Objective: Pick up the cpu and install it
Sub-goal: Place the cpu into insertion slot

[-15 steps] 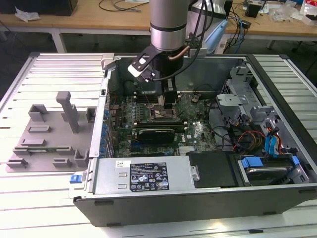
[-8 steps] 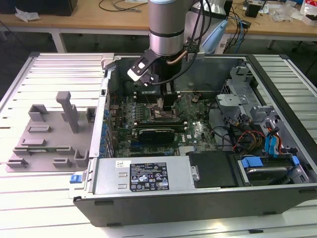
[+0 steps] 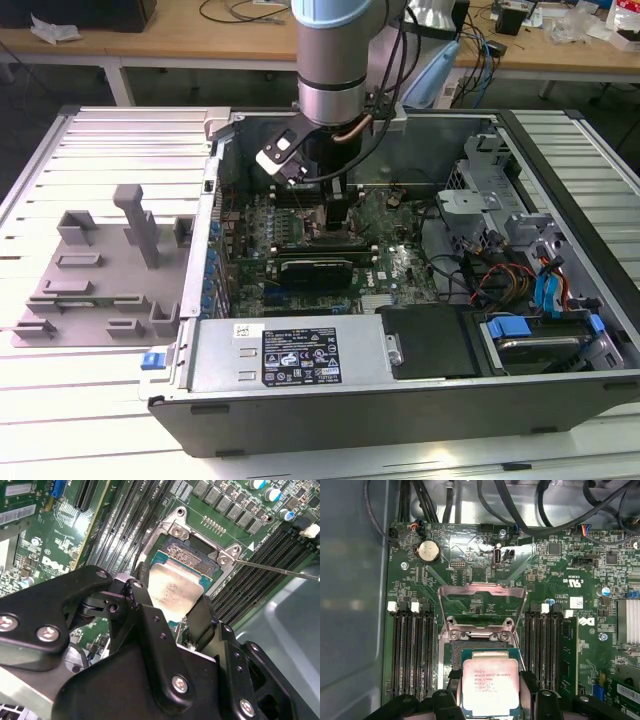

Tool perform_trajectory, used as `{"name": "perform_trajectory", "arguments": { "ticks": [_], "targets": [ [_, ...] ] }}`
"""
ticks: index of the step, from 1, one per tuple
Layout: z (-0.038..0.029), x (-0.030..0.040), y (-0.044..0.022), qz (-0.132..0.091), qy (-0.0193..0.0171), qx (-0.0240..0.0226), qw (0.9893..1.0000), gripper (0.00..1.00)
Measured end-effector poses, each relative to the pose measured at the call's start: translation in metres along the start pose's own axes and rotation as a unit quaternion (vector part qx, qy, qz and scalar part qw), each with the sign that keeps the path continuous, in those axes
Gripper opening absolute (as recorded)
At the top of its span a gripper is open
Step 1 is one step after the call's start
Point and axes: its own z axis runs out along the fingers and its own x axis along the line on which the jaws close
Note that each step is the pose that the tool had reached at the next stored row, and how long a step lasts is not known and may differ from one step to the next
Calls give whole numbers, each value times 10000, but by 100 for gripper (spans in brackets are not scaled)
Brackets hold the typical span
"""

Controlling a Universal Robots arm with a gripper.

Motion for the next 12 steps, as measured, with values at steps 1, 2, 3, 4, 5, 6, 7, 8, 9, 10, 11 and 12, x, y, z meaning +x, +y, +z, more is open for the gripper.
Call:
{"name": "perform_trajectory", "arguments": {
  "ticks": [1, 2, 3, 4, 5, 6, 7, 8, 9, 10, 11, 12],
  "targets": [
    [19, 2, -4, 0, 0, 0, 10000, 55],
    [33, 2, -7, 0, 1, 0, 10000, 55],
    [46, 2, -10, 1, 2, 0, 10000, 55],
    [56, 3, -12, 0, 4, 0, 10000, 55],
    [62, 3, -13, 0, 6, 0, 10000, 55],
    [72, 7, -14, 1, 8, 0, 10000, 55],
    [82, 12, -15, 1, 10, 0, 10000, 55],
    [95, 22, -16, 1, 12, 0, 10000, 55],
    [105, 29, -17, 1, 13, 0, 10000, 55],
    [112, 34, -17, 1, 14, 0, 10000, 55],
    [119, 39, -17, 1, 15, 0, 10000, 55],
    [135, 48, -18, 1, 17, -1, 10000, 55]
  ]
}}
